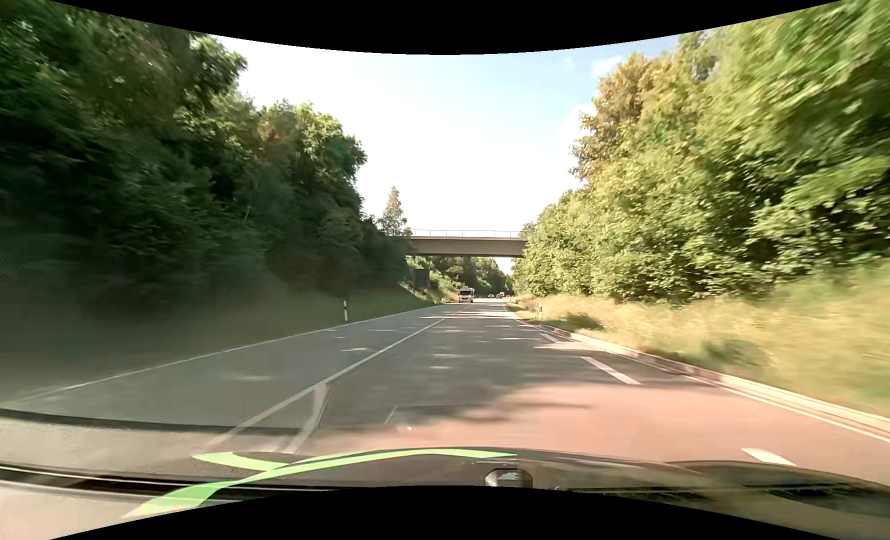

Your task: Follow the waypoints while adhering to traffic rules and regulations

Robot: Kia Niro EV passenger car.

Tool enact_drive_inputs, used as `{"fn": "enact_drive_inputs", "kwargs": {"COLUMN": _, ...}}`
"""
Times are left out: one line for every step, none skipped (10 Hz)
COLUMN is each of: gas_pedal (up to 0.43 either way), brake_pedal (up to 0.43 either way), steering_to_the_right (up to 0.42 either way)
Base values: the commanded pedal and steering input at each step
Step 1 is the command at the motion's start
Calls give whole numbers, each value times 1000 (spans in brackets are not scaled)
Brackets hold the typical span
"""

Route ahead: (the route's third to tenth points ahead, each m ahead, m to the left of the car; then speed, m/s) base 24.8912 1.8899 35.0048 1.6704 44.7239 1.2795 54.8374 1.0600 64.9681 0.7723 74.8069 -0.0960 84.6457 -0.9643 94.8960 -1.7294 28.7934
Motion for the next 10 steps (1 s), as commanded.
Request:
{"fn": "enact_drive_inputs", "kwargs": {"gas_pedal": 319, "brake_pedal": 0, "steering_to_the_right": 6}}
{"fn": "enact_drive_inputs", "kwargs": {"gas_pedal": 319, "brake_pedal": 0, "steering_to_the_right": 9}}
{"fn": "enact_drive_inputs", "kwargs": {"gas_pedal": 319, "brake_pedal": 0, "steering_to_the_right": 9}}
{"fn": "enact_drive_inputs", "kwargs": {"gas_pedal": 311, "brake_pedal": 0, "steering_to_the_right": 10}}
{"fn": "enact_drive_inputs", "kwargs": {"gas_pedal": 299, "brake_pedal": 0, "steering_to_the_right": 10}}
{"fn": "enact_drive_inputs", "kwargs": {"gas_pedal": 299, "brake_pedal": 0, "steering_to_the_right": 9}}
{"fn": "enact_drive_inputs", "kwargs": {"gas_pedal": 299, "brake_pedal": 0, "steering_to_the_right": 7}}
{"fn": "enact_drive_inputs", "kwargs": {"gas_pedal": 299, "brake_pedal": 0, "steering_to_the_right": 5}}
{"fn": "enact_drive_inputs", "kwargs": {"gas_pedal": 299, "brake_pedal": 0, "steering_to_the_right": 5}}
{"fn": "enact_drive_inputs", "kwargs": {"gas_pedal": 311, "brake_pedal": 0, "steering_to_the_right": 4}}
